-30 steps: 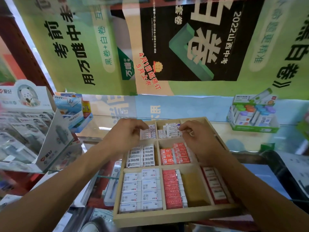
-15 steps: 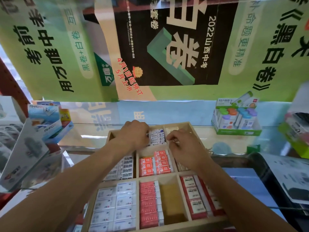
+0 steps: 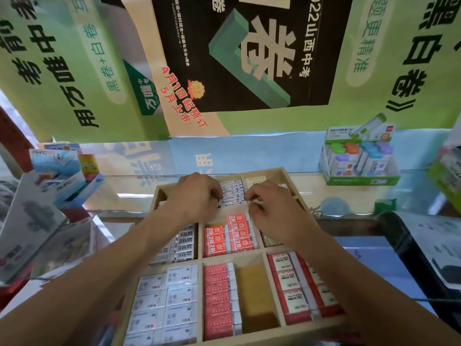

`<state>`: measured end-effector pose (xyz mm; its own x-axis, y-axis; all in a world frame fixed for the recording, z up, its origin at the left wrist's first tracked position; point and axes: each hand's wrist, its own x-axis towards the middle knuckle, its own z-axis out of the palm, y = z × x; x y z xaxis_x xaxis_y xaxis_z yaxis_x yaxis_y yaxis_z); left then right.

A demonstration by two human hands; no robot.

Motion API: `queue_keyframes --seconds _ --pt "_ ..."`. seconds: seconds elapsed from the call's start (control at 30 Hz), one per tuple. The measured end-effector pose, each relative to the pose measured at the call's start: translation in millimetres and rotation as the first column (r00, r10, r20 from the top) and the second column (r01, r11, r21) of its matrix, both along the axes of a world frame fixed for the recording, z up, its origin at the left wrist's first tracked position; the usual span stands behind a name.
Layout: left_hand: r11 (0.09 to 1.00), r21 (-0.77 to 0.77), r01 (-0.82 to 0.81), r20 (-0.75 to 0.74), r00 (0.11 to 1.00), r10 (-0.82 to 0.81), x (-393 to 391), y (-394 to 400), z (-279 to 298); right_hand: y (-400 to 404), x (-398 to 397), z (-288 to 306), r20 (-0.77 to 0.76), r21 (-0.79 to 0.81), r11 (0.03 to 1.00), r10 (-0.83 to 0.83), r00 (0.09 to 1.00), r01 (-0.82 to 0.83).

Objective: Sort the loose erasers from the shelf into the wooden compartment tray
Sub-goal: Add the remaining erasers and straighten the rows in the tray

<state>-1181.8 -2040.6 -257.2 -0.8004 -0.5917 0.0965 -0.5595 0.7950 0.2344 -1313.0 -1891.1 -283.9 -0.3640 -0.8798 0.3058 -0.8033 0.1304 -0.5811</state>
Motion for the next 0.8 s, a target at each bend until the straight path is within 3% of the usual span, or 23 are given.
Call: queue_keyframes --seconds 0.2,0.33,0.63,0.8 --pt "0.994 0.027 0.109 0.017 0.994 -0.109 17 3 1 -1 1 -1 -0.018 0.002 1.0 -0.005 1.0 0.005" --pt "0.988 0.011 0.157 -0.052 0.986 -0.156 27 9 0 1 2 0 -0.007 0.003 1.0 0.001 1.0 -0.001" --pt "0.966 0.028 0.257 -0.011 0.966 -0.257 35 3 -1 0 3 0 -0.061 0.041 0.999 0.007 0.998 -0.005" --pt "0.98 0.005 0.199 0.057 0.978 -0.199 39 -3 0 0 2 -2 -0.069 0.043 0.999 0.015 0.998 -0.012"
